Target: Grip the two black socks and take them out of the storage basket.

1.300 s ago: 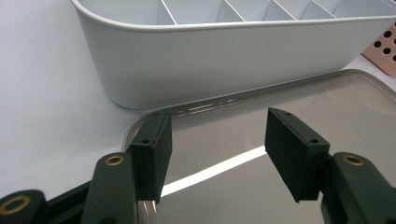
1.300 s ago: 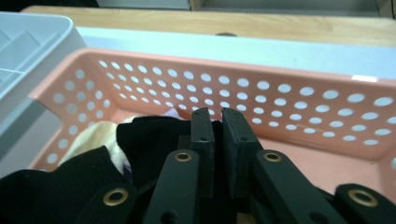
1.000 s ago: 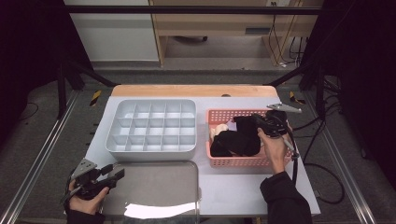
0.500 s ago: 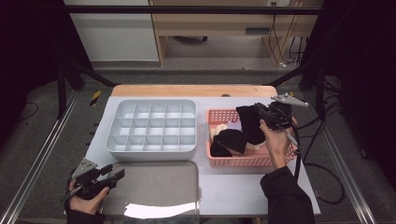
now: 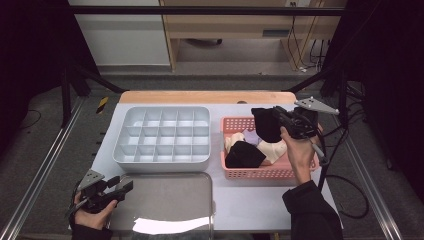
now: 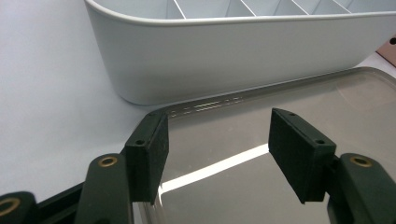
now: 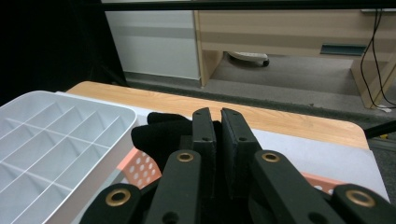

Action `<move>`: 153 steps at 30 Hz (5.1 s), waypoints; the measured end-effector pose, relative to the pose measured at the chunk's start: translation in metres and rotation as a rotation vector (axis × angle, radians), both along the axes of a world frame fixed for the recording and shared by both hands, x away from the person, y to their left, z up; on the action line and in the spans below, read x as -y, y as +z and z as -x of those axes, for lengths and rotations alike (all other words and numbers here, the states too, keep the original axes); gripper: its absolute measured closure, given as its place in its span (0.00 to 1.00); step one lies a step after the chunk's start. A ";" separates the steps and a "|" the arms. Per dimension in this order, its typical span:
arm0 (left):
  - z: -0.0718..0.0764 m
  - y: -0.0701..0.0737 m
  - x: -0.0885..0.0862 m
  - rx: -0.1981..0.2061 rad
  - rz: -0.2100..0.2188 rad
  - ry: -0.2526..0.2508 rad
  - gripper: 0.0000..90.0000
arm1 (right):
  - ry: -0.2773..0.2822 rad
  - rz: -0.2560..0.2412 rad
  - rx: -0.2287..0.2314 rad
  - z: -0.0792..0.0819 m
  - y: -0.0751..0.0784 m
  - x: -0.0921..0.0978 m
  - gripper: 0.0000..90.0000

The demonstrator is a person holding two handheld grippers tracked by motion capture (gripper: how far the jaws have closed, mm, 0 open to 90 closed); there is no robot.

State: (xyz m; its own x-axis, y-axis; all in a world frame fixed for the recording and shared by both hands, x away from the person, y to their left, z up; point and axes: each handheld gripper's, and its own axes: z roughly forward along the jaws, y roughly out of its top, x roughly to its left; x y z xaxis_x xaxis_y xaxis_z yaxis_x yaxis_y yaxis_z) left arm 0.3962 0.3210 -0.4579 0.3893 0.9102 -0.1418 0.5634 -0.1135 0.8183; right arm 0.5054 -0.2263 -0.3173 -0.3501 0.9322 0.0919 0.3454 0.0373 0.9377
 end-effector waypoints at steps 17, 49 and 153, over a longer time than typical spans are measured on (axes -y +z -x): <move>0.001 0.002 -0.003 0.001 0.017 0.024 0.39 | 0.144 -0.015 0.038 0.064 0.011 -0.014 0.95; 0.002 0.003 -0.003 0.009 0.014 0.026 0.37 | 0.356 -0.035 -0.089 0.140 -0.056 -0.041 0.94; -0.007 -0.006 -0.014 -0.011 -0.016 0.031 0.44 | 0.080 0.124 -0.246 0.013 -0.102 -0.107 0.58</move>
